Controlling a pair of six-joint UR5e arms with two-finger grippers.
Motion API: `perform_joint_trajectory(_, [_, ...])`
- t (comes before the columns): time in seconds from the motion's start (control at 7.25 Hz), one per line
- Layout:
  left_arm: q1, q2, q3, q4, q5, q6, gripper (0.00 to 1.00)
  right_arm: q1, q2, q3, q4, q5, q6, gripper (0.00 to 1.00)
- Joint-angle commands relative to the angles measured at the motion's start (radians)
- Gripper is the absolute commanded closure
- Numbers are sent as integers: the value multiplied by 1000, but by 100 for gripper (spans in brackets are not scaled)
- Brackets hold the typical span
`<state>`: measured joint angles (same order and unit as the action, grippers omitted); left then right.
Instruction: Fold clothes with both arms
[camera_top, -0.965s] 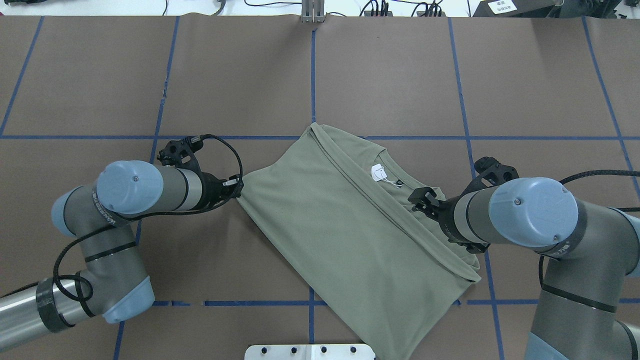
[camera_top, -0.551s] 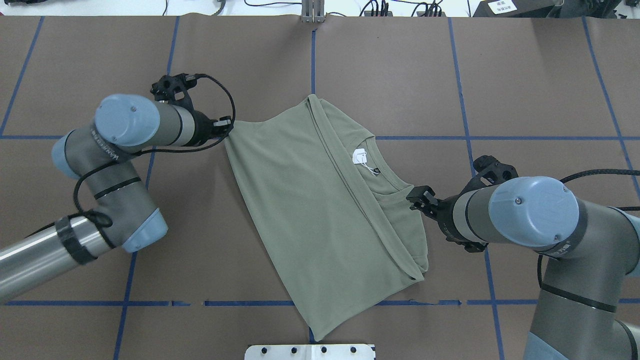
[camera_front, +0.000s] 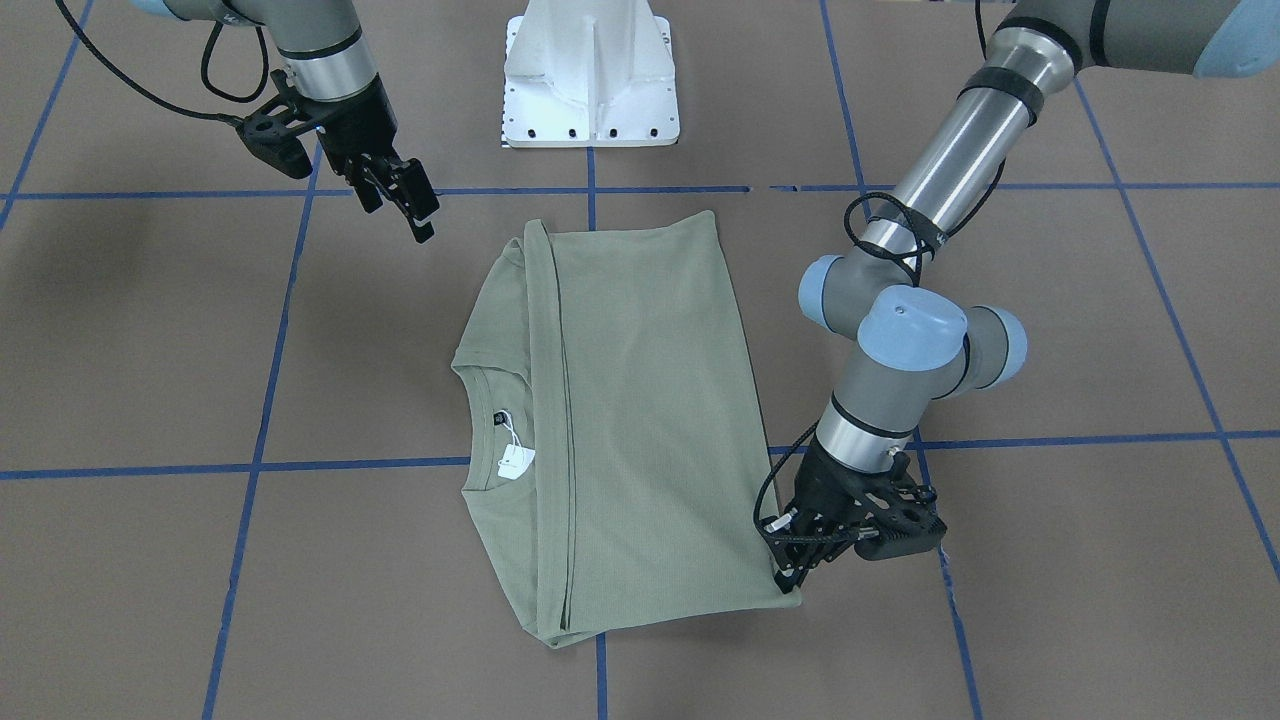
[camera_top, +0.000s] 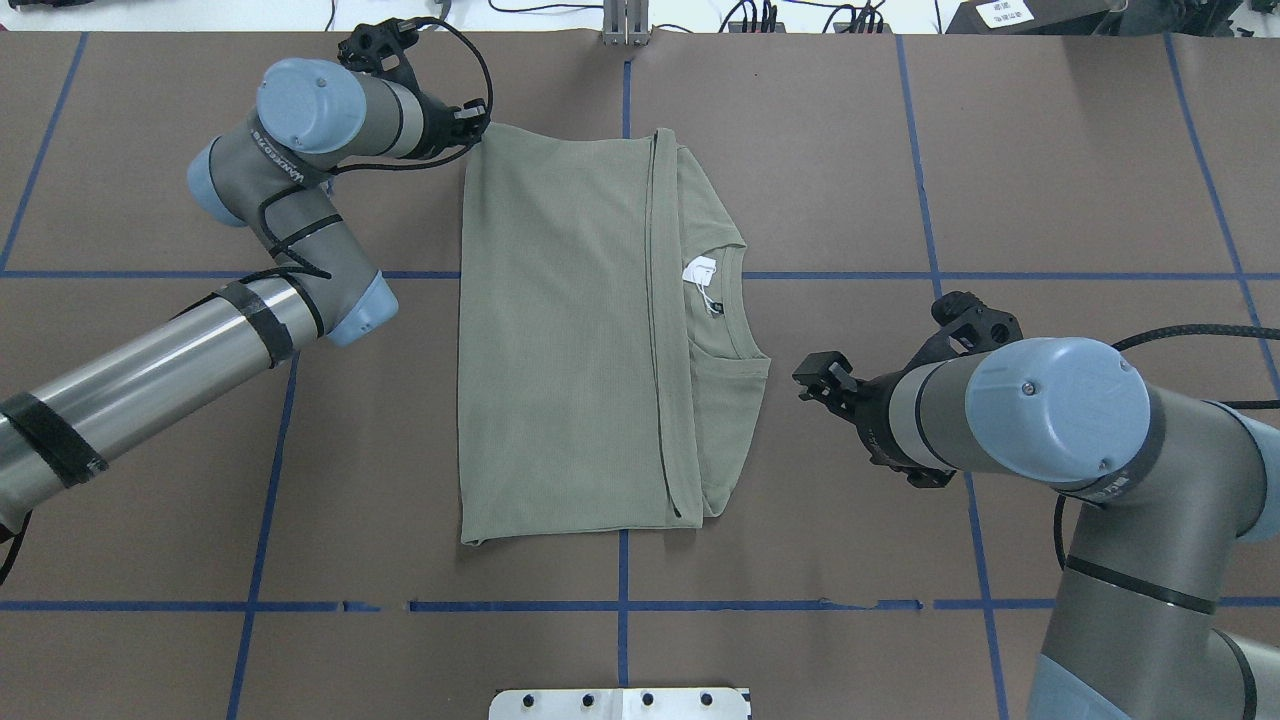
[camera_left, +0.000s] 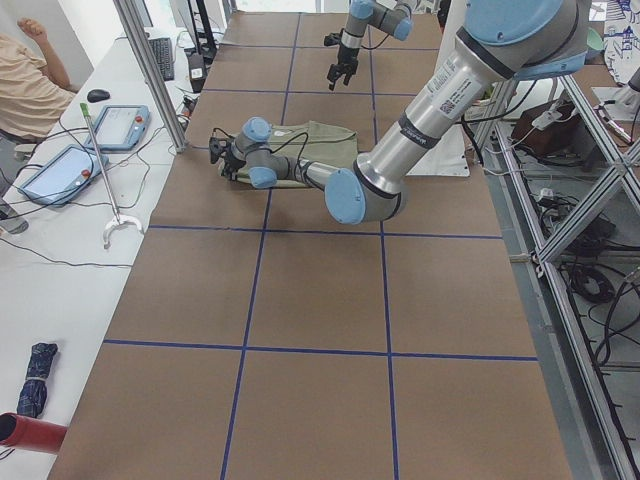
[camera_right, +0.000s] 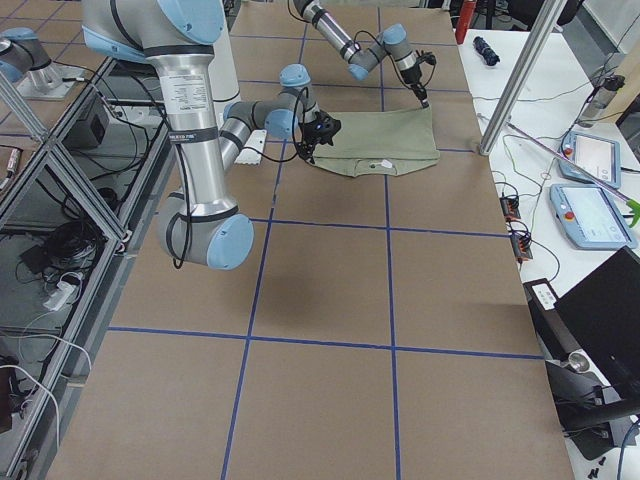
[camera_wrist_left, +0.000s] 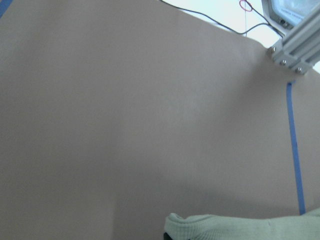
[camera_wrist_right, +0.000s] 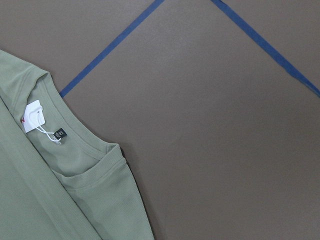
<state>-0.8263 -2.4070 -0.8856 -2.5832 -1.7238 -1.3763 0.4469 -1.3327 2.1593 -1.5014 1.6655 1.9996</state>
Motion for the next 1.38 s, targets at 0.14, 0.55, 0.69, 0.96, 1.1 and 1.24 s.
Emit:
perform_joint_trajectory(0.14, [-22, 41, -158, 15, -84, 0, 49, -48, 84, -39, 3, -15, 1, 0])
perform_joint_trajectory(0.55, [-24, 238, -416, 24, -209, -1, 46, -120, 174, -198, -14, 57, -298, 0])
perform_joint_trajectory(0.69, [-24, 243, -417, 24, -214, 0, 46, -125, 206, -228, -63, 89, -388, 0])
perform_joint_trajectory(0.96, [-24, 244, -417, 24, -214, 0, 46, -135, 262, -227, -170, 117, -641, 4])
perform_joint_trajectory(1.1, [-22, 249, -417, 24, -214, 0, 46, -132, 327, -228, -313, 122, -820, 21])
perform_joint_trajectory(1.24, [-22, 262, -417, 21, -212, 0, 46, -132, 349, -228, -383, 122, -949, 41])
